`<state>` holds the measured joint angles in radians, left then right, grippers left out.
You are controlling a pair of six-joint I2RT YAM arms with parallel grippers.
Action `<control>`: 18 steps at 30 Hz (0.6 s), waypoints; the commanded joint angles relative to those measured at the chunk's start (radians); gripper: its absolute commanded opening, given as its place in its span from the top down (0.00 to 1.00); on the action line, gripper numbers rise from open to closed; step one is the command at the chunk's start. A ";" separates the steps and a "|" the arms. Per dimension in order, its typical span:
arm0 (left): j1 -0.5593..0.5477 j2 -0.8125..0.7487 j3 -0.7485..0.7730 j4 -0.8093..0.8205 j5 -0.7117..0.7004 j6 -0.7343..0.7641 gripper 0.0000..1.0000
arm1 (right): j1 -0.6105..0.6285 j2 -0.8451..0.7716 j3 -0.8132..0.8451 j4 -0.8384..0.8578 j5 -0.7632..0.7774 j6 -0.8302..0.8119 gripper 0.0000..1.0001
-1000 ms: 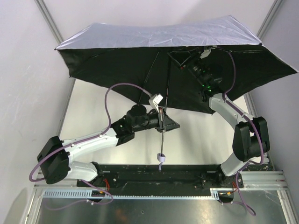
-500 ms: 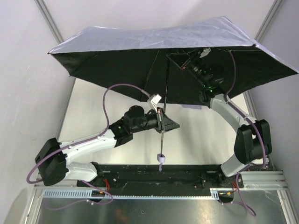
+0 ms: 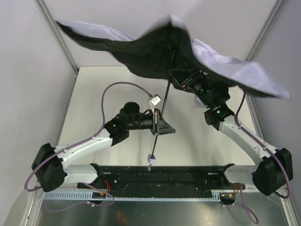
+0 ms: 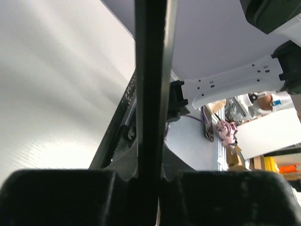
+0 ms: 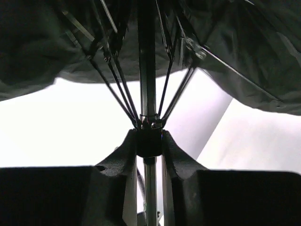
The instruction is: Put away the umbrella
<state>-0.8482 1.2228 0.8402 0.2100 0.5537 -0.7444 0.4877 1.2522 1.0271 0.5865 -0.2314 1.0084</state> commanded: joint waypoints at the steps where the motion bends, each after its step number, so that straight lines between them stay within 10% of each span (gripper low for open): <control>1: 0.069 -0.038 0.112 0.124 -0.064 -0.049 1.00 | 0.167 -0.060 -0.087 -0.113 -0.090 -0.099 1.00; 5: 0.067 -0.070 0.071 0.118 -0.048 -0.045 0.98 | 0.166 -0.056 -0.095 -0.017 -0.048 -0.093 1.00; 13: 0.068 -0.251 -0.209 0.114 -0.119 -0.093 0.48 | 0.117 0.038 0.029 0.087 -0.020 -0.040 1.00; 18: 0.053 -0.315 -0.367 0.109 -0.118 -0.127 0.44 | 0.089 0.104 0.082 0.150 -0.027 -0.028 1.00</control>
<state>-0.7811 0.9394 0.5747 0.3016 0.4652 -0.8299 0.6033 1.3338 1.0065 0.5762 -0.2413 0.9653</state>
